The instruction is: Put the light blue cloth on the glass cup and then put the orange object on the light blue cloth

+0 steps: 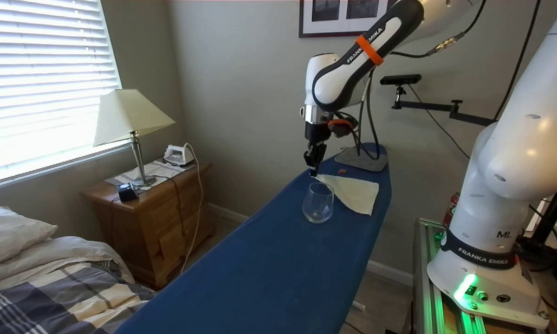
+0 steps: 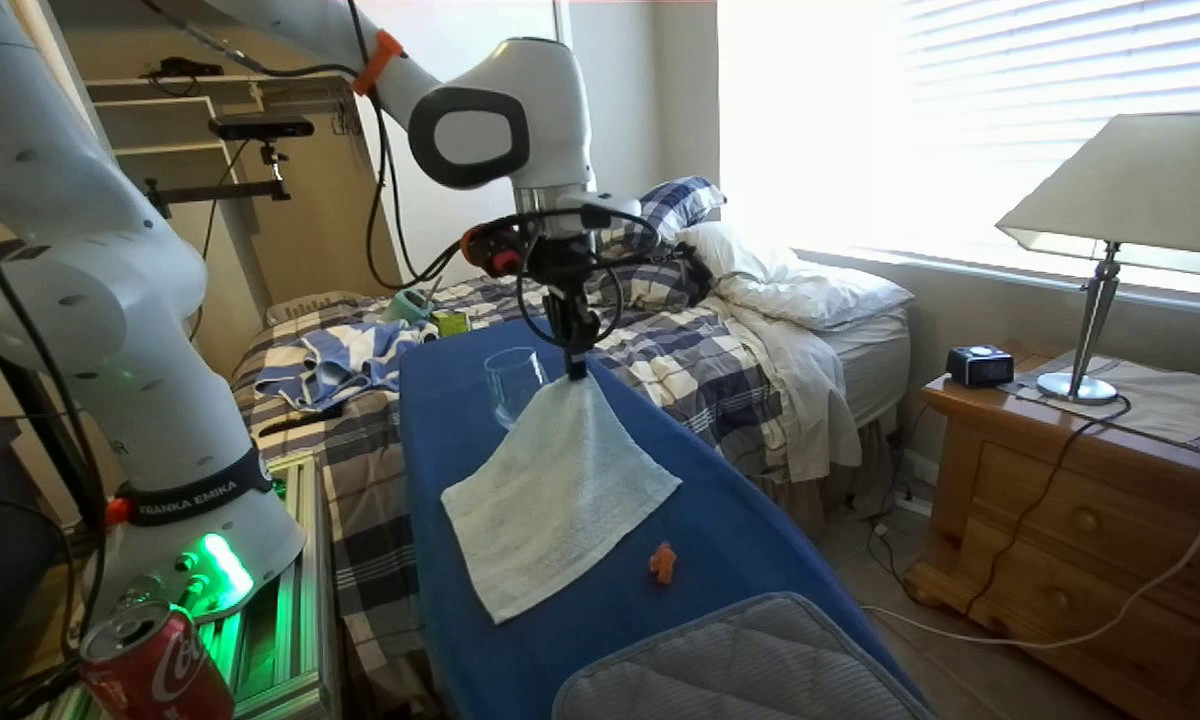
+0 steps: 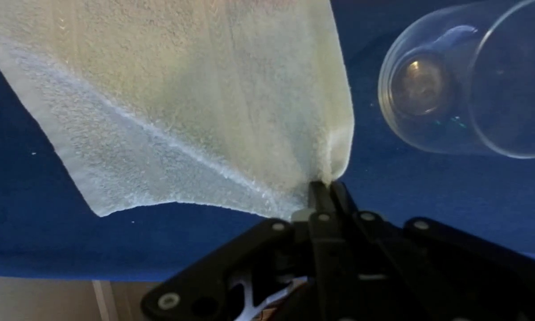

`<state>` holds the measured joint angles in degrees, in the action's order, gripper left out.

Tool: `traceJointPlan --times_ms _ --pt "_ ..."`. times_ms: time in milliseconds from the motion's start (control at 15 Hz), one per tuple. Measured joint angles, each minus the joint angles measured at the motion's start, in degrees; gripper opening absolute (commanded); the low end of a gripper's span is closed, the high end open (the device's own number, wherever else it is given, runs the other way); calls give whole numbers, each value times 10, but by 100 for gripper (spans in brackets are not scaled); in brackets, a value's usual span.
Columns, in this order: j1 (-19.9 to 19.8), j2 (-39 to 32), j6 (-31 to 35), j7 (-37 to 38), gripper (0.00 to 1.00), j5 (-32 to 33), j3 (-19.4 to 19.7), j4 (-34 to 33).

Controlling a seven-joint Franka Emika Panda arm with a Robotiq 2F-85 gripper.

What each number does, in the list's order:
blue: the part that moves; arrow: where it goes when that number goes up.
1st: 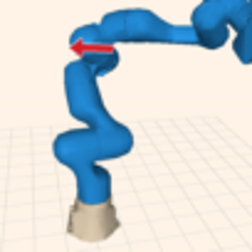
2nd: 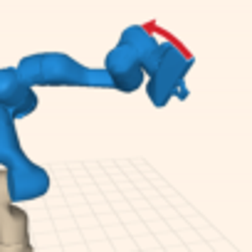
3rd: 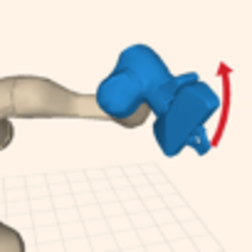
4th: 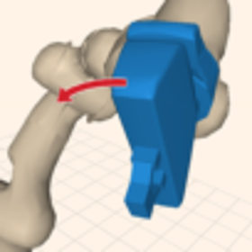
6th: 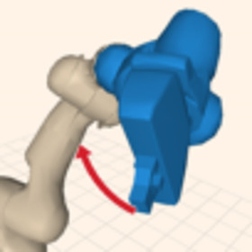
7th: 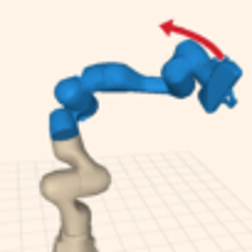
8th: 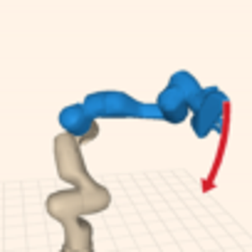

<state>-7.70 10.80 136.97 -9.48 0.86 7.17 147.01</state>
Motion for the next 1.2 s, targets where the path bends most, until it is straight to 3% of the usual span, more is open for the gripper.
traceJointPlan --times_ms 800,1200 --pt "72 111 -48 -13 1 -10 -30 16" --pt "104 145 -103 -9 1 -38 -46 16"
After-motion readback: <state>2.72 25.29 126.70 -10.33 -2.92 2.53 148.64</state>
